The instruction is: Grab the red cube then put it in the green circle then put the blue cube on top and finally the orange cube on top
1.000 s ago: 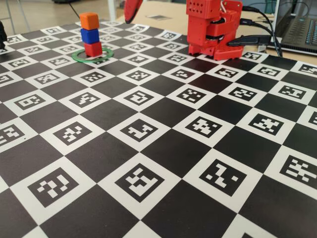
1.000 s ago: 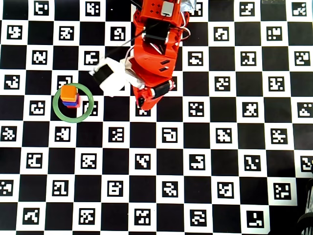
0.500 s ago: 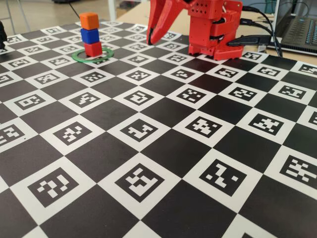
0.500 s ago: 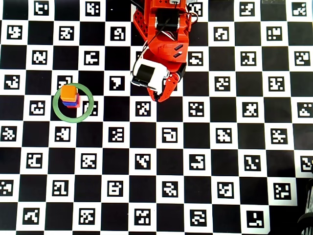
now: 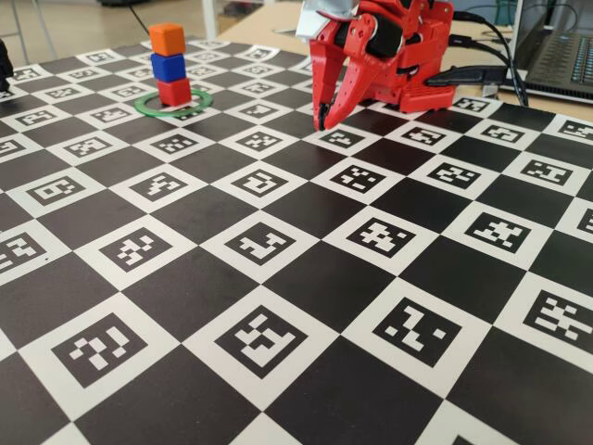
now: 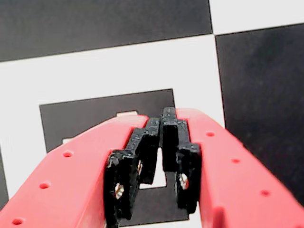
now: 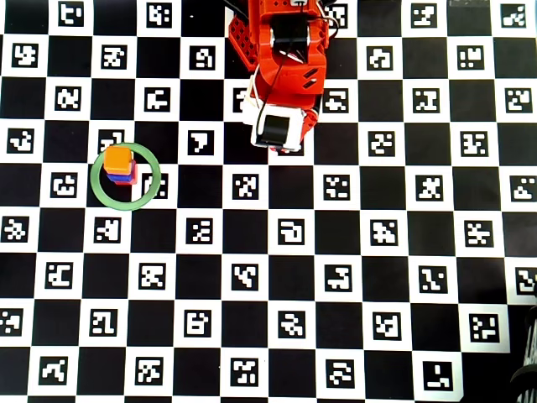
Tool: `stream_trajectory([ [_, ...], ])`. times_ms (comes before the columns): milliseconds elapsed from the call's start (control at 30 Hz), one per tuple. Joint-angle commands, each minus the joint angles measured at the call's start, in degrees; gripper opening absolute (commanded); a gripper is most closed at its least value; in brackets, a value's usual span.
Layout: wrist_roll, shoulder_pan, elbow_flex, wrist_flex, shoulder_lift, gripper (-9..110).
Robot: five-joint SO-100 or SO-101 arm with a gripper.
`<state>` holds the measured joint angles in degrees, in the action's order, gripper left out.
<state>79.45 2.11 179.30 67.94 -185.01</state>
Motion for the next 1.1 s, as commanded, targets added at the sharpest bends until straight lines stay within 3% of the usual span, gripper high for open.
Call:
stream_trajectory([
  [0, 0.7, -0.18, 2.29, 2.64, -2.02, -6],
  [300, 4.39, -3.69, 2.29, 10.2, -7.47, -6],
  [1067, 6.68, -3.6, 2.29, 10.55, -7.47, -6],
])
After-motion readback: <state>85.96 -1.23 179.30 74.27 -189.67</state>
